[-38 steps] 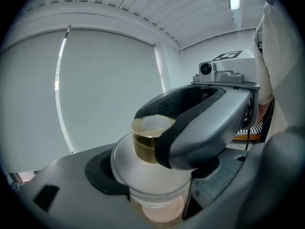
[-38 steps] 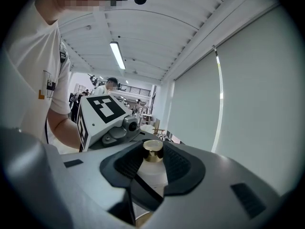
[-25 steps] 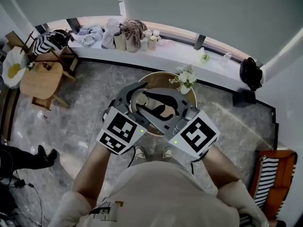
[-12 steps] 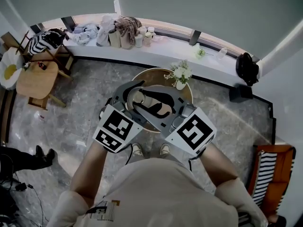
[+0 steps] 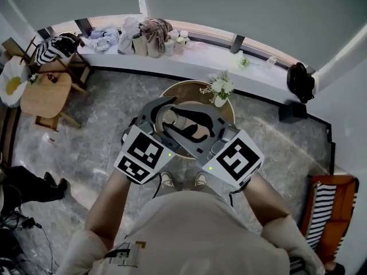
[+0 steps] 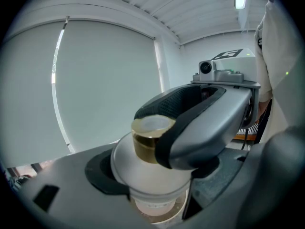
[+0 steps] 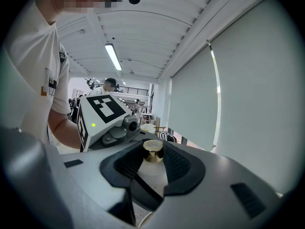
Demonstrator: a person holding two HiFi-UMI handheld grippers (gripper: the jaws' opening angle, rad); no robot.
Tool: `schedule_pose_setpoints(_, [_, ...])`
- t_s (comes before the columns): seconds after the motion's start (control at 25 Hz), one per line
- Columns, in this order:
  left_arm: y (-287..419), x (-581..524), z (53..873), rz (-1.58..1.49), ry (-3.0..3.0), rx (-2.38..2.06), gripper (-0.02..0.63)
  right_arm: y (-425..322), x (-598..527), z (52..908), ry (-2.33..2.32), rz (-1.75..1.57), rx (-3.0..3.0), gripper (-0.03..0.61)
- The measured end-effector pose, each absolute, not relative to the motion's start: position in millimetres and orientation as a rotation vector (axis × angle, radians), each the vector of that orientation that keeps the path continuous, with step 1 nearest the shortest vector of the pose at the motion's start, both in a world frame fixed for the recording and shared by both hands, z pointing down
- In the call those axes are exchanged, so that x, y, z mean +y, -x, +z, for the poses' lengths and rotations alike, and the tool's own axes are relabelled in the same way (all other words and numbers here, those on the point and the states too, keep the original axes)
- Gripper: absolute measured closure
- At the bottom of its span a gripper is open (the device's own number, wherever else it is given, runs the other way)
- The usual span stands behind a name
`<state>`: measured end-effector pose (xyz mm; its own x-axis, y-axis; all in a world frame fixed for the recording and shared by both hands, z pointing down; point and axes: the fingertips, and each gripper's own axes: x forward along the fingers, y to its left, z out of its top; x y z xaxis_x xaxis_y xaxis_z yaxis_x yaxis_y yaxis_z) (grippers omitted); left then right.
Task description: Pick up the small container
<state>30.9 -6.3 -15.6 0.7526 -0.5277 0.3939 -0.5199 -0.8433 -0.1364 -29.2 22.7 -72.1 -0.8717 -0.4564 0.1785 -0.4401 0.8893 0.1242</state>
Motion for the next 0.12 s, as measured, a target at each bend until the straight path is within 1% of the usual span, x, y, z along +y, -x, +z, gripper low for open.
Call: schedule_pose_setpoints(0.12, [-29.3,-5.6,-14.3,-0.667,2.925,0.875,0.273,30.7,23.5,-70.5,-0.684,-0.119,-2.852,0.451])
